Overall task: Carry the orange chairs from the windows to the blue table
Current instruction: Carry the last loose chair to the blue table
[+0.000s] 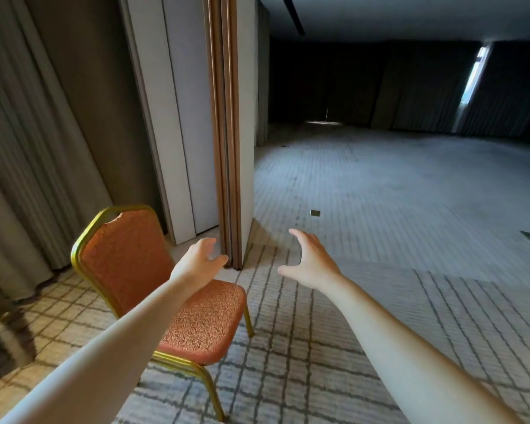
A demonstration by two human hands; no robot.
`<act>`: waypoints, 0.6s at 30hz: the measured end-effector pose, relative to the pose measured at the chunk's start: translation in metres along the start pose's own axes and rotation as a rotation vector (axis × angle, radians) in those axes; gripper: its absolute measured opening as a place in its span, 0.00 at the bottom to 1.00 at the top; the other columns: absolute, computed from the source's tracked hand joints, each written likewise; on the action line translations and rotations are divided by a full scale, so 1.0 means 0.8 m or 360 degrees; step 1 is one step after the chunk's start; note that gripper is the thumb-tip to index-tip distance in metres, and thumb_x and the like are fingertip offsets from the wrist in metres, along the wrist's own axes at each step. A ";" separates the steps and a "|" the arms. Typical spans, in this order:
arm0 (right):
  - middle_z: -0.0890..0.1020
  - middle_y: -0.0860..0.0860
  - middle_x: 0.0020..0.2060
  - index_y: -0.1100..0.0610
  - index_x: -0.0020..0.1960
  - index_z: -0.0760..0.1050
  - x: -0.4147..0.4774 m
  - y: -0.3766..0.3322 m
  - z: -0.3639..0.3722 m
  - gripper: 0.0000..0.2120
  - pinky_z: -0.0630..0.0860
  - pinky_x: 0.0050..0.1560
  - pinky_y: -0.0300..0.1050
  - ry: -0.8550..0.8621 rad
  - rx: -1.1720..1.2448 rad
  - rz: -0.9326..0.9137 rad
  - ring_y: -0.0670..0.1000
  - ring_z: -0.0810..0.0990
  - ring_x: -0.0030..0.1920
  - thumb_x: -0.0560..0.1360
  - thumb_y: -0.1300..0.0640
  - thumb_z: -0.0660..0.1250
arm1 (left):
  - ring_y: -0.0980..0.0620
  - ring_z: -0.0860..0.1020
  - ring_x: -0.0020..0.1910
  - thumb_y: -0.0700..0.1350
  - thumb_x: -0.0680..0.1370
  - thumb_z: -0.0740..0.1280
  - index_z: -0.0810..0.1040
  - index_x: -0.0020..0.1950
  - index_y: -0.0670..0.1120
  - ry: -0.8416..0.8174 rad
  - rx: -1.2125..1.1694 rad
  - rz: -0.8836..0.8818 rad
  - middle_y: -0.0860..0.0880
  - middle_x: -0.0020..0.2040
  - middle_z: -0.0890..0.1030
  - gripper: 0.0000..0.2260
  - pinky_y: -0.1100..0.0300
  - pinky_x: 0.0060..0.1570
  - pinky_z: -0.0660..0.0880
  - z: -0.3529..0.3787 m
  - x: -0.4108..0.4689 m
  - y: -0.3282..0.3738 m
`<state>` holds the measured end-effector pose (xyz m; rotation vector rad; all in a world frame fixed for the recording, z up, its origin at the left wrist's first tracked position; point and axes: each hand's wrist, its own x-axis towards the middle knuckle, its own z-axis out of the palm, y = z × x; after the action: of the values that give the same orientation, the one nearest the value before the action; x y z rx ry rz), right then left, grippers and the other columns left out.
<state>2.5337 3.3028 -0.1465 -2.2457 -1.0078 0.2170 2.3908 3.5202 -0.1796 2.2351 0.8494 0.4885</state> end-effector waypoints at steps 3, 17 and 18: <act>0.59 0.49 0.76 0.45 0.78 0.54 0.102 0.027 0.006 0.44 0.68 0.66 0.50 -0.0076 0.0005 -0.0049 0.52 0.62 0.74 0.69 0.47 0.74 | 0.48 0.73 0.65 0.53 0.75 0.68 0.65 0.74 0.48 0.0036 0.0043 -0.0062 0.47 0.70 0.71 0.29 0.55 0.58 0.73 0.025 0.093 -0.005; 0.62 0.52 0.75 0.48 0.77 0.57 0.573 0.079 0.060 0.44 0.62 0.63 0.41 -0.0492 -0.0016 -0.0422 0.53 0.64 0.73 0.68 0.50 0.75 | 0.49 0.76 0.60 0.54 0.76 0.67 0.65 0.74 0.48 0.0335 0.0057 -0.0484 0.47 0.69 0.72 0.28 0.51 0.58 0.76 0.082 0.452 -0.044; 0.62 0.51 0.74 0.48 0.77 0.57 0.595 0.081 0.074 0.44 0.63 0.62 0.41 -0.0532 -0.0007 -0.0432 0.53 0.64 0.73 0.67 0.50 0.75 | 0.49 0.76 0.60 0.55 0.76 0.67 0.65 0.74 0.49 0.0358 0.0052 -0.0531 0.47 0.69 0.72 0.28 0.51 0.58 0.76 0.084 0.466 -0.058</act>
<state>2.8773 3.6417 -0.1801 -2.0876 -1.4753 0.4813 2.6747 3.7723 -0.2225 2.0352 1.3267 0.5737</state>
